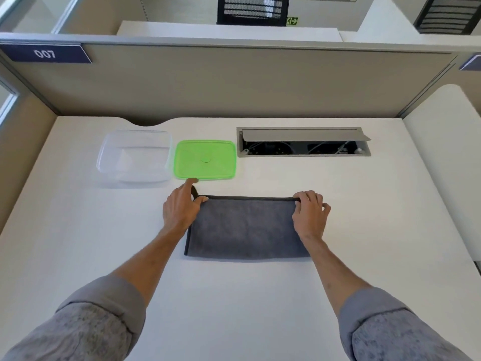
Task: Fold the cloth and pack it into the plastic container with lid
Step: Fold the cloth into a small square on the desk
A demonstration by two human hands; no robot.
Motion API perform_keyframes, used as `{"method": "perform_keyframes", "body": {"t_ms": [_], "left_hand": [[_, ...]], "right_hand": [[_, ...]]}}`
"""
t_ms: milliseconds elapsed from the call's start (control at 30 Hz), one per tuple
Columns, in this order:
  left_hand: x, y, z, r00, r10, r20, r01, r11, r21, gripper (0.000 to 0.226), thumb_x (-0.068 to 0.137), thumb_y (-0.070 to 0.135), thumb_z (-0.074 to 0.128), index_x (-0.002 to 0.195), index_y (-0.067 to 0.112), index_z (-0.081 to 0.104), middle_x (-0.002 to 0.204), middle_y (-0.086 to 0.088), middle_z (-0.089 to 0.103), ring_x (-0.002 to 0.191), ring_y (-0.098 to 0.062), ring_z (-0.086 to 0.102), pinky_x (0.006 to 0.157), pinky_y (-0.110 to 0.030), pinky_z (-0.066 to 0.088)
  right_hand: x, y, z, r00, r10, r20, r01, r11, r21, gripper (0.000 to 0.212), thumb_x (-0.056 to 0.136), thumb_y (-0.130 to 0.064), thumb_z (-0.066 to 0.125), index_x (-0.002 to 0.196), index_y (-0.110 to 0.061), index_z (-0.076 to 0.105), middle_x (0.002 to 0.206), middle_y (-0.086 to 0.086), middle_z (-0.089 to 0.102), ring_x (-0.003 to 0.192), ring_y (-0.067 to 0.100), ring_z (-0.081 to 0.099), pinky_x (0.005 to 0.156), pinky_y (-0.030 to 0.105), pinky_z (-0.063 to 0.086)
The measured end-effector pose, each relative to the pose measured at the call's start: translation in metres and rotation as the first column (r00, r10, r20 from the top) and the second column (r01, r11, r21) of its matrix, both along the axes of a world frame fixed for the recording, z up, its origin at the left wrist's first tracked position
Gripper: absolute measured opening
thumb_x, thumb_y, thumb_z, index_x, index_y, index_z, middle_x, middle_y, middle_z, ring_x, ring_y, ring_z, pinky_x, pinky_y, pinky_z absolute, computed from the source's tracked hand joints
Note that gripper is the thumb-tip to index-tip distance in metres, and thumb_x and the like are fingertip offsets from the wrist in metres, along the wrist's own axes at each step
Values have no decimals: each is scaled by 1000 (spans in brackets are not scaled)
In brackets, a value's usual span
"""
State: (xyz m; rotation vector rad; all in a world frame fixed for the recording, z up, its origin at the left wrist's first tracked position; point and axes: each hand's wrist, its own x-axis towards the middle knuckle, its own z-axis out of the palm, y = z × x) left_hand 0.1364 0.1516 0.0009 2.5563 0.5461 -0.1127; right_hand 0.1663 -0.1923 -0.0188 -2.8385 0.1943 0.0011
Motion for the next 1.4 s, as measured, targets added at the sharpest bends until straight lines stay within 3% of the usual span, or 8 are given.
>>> {"method": "perform_keyframes", "body": {"t_ms": [133, 333, 733, 867, 1033, 1167, 1300, 1400], "left_hand": [[-17, -15, -12, 991, -14, 133, -9, 985, 173, 69, 104, 48, 68, 162, 22, 42, 166, -7, 43, 144, -37, 52, 110, -57, 48], [-72, -74, -35, 946, -266, 183, 212, 940, 269, 58, 114, 41, 51, 167, 20, 42, 179, -5, 36, 161, -28, 44, 129, -51, 37], [-115, -70, -61, 962, -268, 46, 244, 927, 285, 66, 117, 47, 28, 177, 23, 16, 186, -3, 10, 173, -22, 15, 140, -46, 18], [-116, -70, -56, 957, -281, 67, 252, 925, 283, 67, 116, 47, 30, 176, 21, 19, 186, -3, 14, 173, -22, 16, 140, -48, 19], [-121, -84, -49, 912, -397, 108, 357, 894, 270, 65, 117, 44, 42, 175, 21, 26, 184, 1, 20, 171, -19, 21, 139, -50, 21], [-132, -101, -45, 848, -526, 62, 491, 824, 282, 64, 118, 46, 33, 176, 26, 17, 186, 5, 11, 172, -16, 15, 140, -47, 17], [-141, -111, -45, 755, -656, -13, 632, 721, 285, 63, 119, 47, 21, 177, 33, 2, 186, 8, -5, 173, -15, 0, 141, -46, 9], [-151, -112, -48, 657, -748, -92, 740, 617, 268, 64, 119, 51, 14, 176, 32, -9, 185, 7, -15, 173, -15, -9, 141, -47, 3]], "right_hand": [[-17, 11, 0, 997, 49, 65, -49, 999, -8, 36, 109, -15, 58, 144, -18, 65, 154, 0, 59, 147, 22, 51, 123, 48, 36], [-72, 43, -17, 943, 331, -14, -331, 943, -21, 56, 115, -35, 42, 169, -20, 37, 180, -2, 30, 167, 18, 28, 136, 54, 18], [-109, -4, -27, 989, 123, -87, -130, 988, -81, 63, 118, -41, 29, 175, -20, 12, 185, 0, 5, 171, 18, 9, 139, 51, 10], [-116, -6, -16, 995, -93, -30, 93, 996, -6, 68, 112, -33, 51, 173, -15, 25, 181, 7, 25, 165, 25, 30, 134, 53, 24], [-121, -13, 1, 890, -445, -96, 452, 889, 70, 67, 98, -34, 68, 154, -7, 45, 134, 21, 66, 122, 43, 60, 95, 55, 49], [-124, -14, 4, 801, -541, -257, 579, 809, 103, 57, 96, -50, 69, 129, -5, 58, 131, 22, 67, 124, 44, 58, 103, 55, 46], [-117, -16, 9, 711, -573, -409, 686, 694, 220, 68, 94, -57, 73, 131, -1, 60, 138, 23, 64, 130, 45, 58, 109, 54, 43], [-114, -16, 15, 699, -524, -487, 713, 561, 420, 51, 93, -42, 79, 121, -1, 67, 128, 19, 71, 108, 41, 67, 93, 46, 54]]}}
